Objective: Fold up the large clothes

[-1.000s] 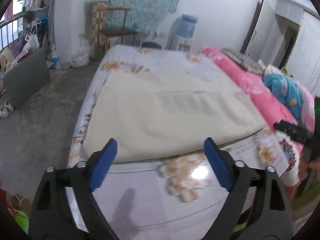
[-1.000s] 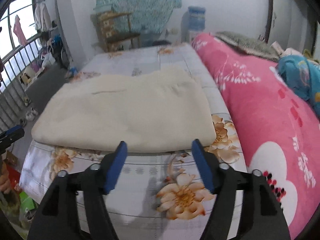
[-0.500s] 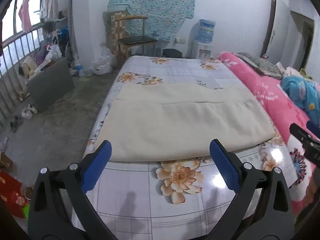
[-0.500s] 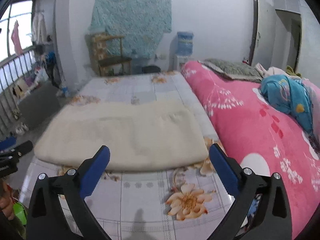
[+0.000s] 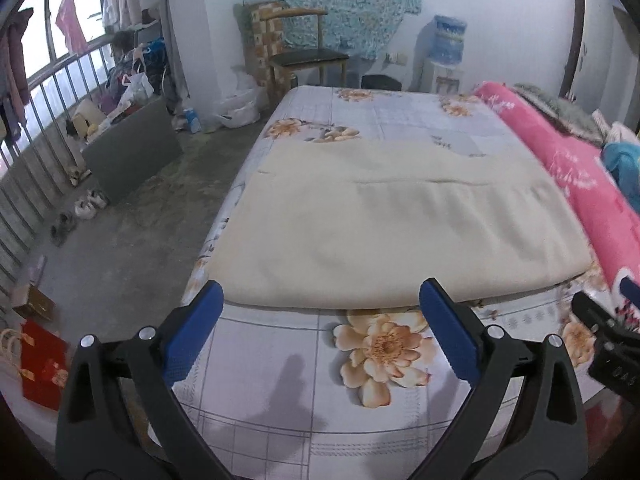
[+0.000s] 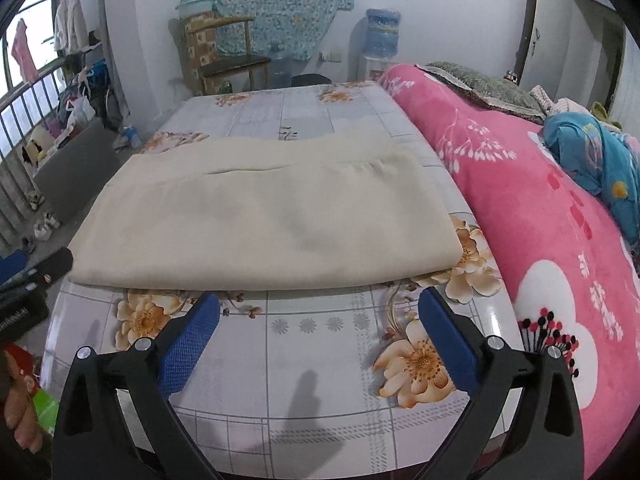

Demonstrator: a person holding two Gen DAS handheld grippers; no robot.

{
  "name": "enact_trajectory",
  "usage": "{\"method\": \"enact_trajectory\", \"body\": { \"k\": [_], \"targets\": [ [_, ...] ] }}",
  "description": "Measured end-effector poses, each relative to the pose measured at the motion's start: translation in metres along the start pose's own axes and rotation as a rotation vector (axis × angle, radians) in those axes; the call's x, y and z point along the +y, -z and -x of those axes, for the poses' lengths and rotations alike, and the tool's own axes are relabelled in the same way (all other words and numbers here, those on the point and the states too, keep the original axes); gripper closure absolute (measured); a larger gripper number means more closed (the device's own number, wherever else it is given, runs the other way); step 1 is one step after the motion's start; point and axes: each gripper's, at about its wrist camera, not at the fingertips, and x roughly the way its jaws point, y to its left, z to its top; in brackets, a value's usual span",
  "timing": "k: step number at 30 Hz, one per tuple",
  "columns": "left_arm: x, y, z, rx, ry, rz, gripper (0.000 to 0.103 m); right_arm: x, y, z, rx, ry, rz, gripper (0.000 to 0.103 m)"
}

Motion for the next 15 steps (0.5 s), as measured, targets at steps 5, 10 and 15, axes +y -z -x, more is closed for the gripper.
{"method": "enact_trajectory", "body": {
  "k": [5,10,15],
  "targets": [
    [-0.003,0.001,-0.012,0.048,-0.019,0.014,0.008,0.007,-0.004,-0.007,0.029,0.002,0.013,0.006],
    [-0.006,0.001,-0.017,0.069,0.0,0.009,0.008,0.012,-0.003,-0.013,0.054,-0.001,0.024,0.006],
    [-0.013,0.003,-0.02,0.083,0.024,-0.007,0.008,0.014,-0.003,-0.019,0.081,-0.001,0.023,0.006]
  ]
}}
